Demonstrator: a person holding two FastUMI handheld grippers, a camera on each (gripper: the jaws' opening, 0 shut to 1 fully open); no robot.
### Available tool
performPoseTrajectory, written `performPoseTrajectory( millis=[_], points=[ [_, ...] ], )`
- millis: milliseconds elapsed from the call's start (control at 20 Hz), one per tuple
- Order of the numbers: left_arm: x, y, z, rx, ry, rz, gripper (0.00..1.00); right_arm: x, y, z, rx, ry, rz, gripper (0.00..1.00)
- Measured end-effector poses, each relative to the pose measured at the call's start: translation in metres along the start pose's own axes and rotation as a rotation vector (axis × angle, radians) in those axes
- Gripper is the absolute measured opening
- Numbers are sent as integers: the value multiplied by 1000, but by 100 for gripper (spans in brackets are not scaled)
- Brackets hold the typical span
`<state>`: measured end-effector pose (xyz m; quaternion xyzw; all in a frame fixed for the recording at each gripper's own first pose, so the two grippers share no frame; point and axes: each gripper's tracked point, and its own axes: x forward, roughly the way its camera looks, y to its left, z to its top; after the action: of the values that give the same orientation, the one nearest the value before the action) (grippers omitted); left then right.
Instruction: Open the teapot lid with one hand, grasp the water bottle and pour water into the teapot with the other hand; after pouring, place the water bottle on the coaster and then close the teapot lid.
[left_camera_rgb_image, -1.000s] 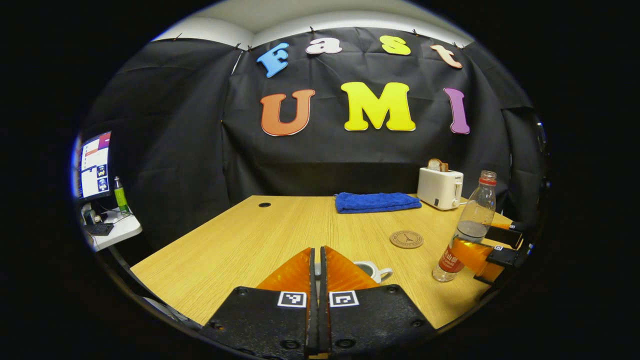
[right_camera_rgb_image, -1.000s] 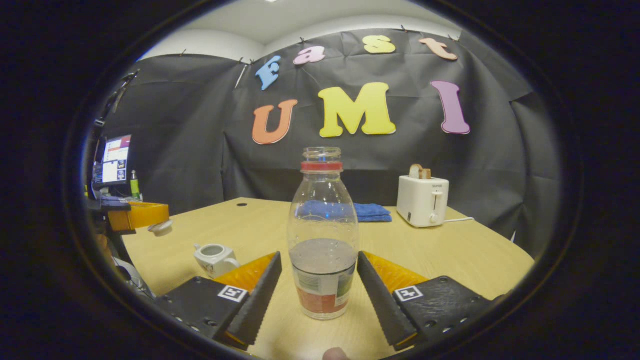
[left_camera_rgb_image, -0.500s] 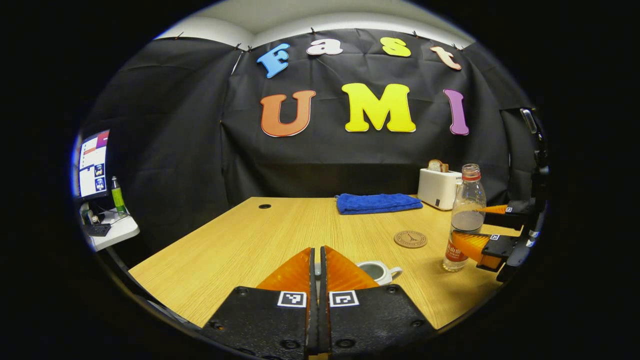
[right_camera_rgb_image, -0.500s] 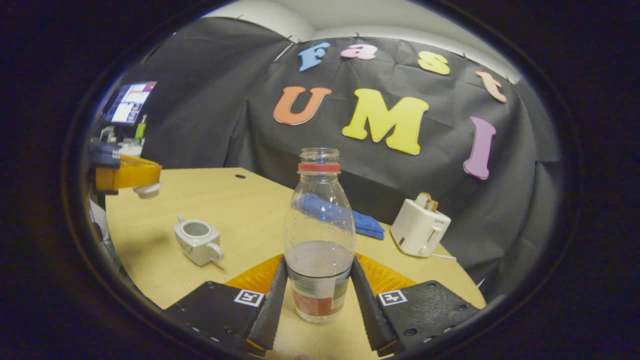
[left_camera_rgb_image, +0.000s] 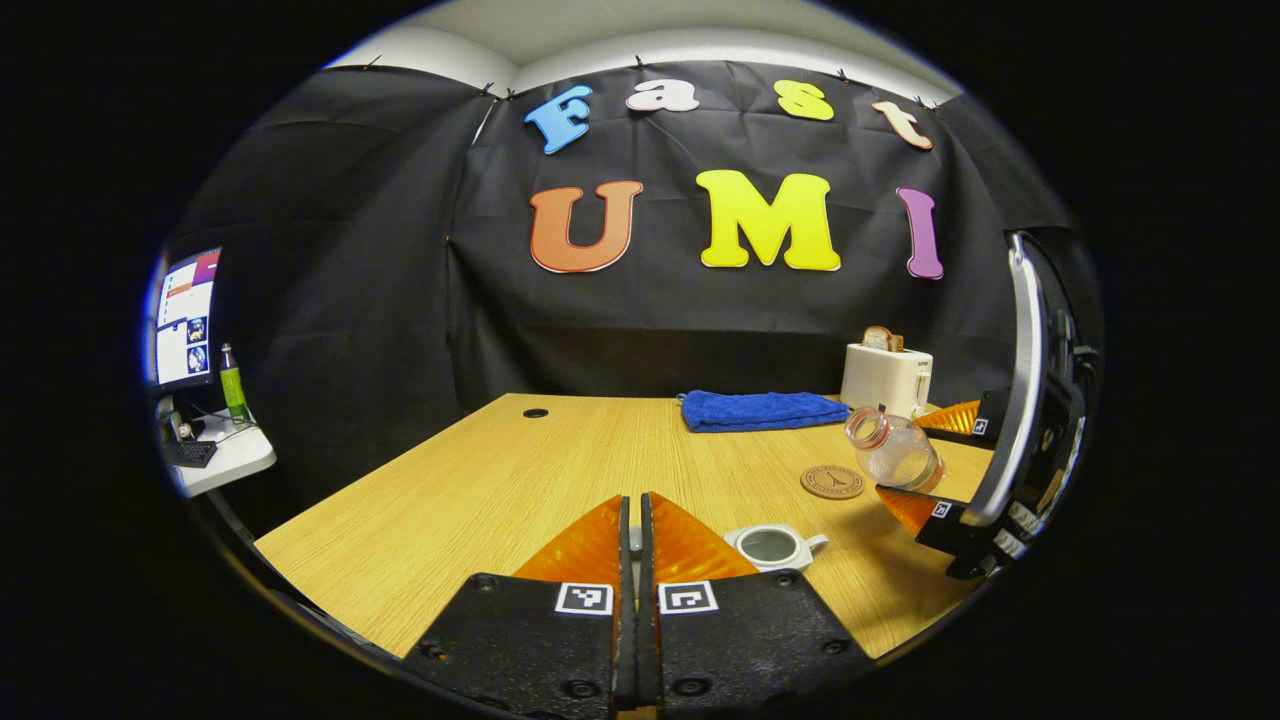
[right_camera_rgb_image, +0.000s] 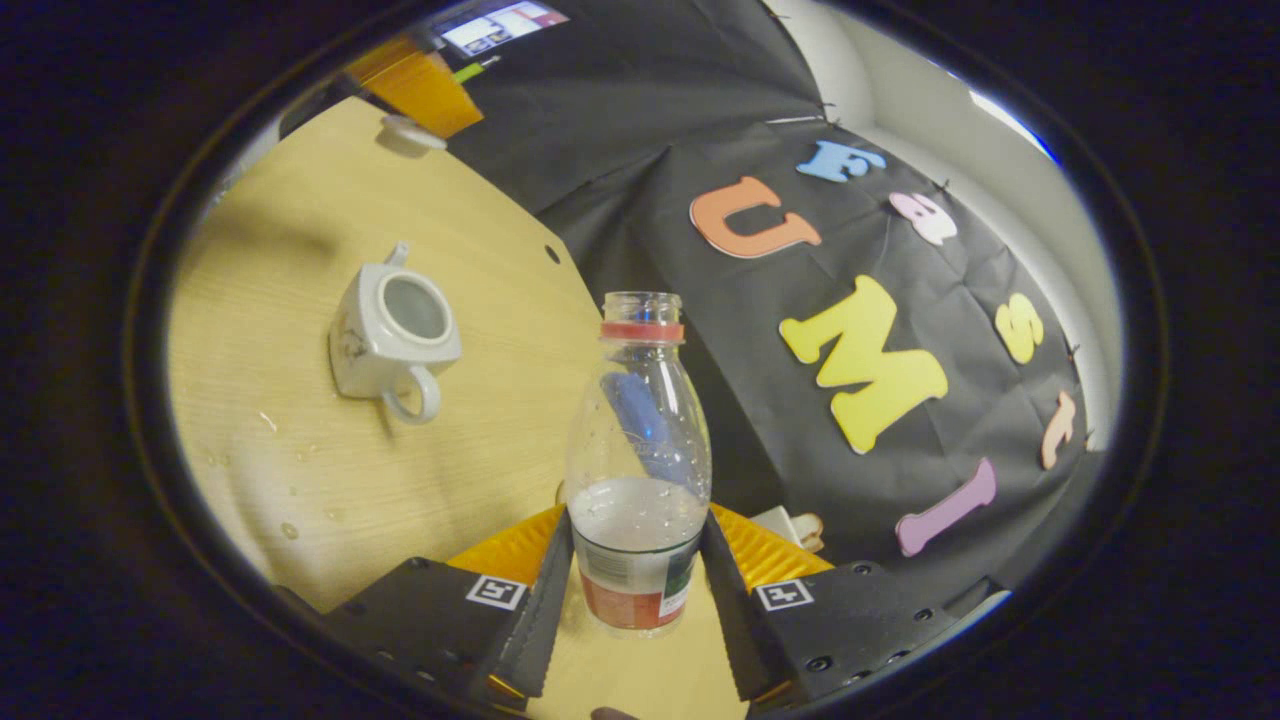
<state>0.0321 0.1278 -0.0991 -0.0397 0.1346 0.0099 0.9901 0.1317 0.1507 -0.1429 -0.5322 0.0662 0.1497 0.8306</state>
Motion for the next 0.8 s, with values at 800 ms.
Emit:
performPoseTrajectory(
  millis=[800],
  points=[
    [3, 22, -10, 3, 43, 15, 3, -1, 17, 16, -477, -80, -21, 69]
  ],
)
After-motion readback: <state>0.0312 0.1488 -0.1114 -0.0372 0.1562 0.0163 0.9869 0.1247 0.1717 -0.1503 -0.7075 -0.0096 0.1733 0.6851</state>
